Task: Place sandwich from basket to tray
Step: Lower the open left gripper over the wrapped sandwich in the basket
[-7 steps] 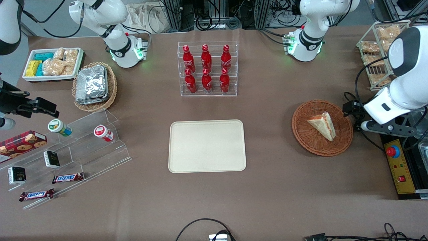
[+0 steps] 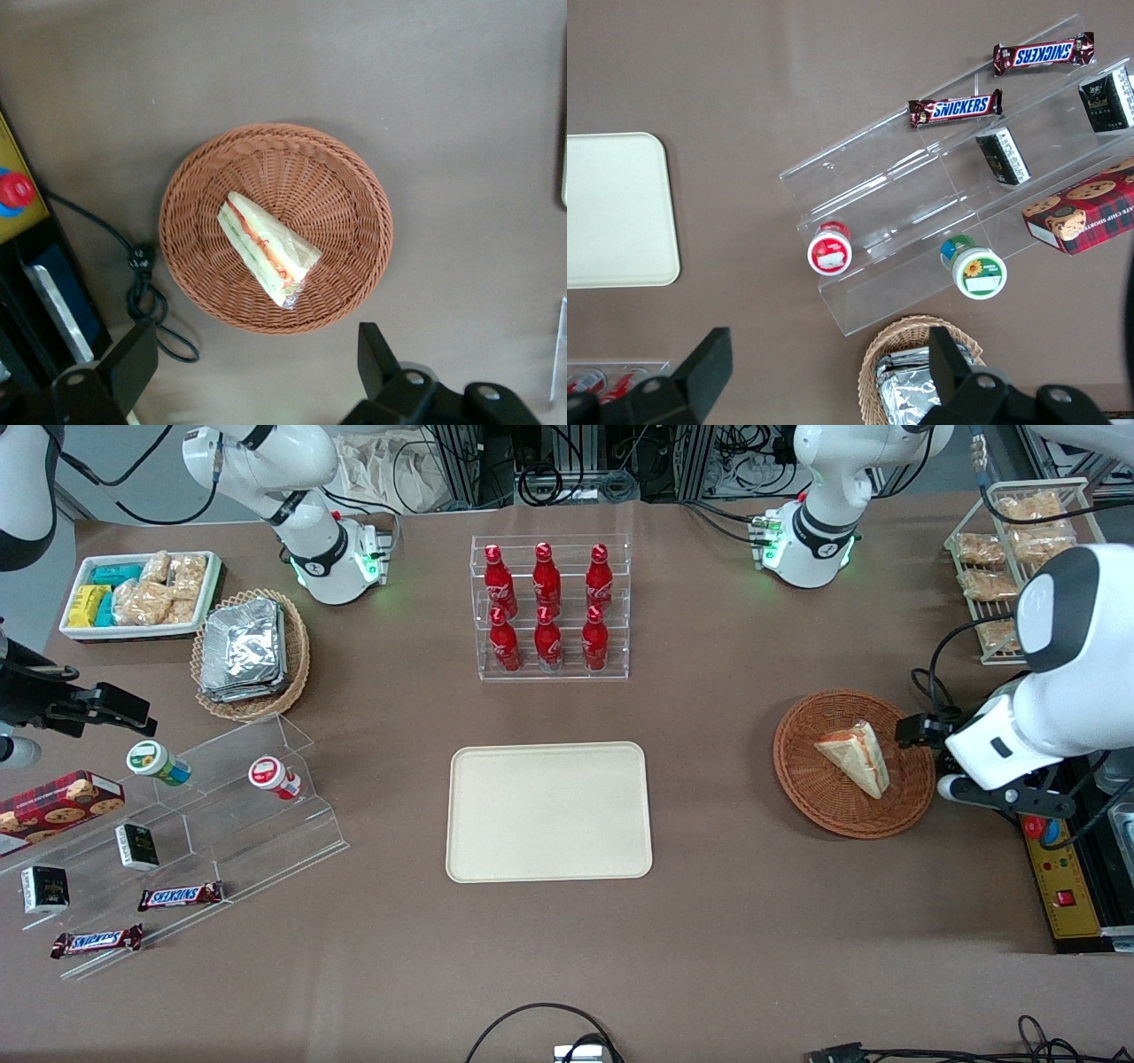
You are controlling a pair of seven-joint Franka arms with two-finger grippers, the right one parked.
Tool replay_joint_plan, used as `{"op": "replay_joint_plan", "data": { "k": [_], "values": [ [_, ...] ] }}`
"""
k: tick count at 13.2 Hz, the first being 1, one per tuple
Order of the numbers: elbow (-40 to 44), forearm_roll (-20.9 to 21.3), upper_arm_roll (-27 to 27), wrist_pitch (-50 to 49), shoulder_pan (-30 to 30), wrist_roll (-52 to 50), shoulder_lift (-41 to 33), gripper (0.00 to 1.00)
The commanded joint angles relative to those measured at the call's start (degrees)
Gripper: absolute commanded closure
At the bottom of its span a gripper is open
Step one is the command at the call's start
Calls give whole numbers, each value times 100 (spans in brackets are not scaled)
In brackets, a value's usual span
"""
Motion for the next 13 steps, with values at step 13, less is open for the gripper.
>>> {"op": "replay_joint_plan", "data": {
  "k": [13],
  "values": [
    [-3886, 92, 94, 3276, 272, -4585, -926, 0]
  ]
}}
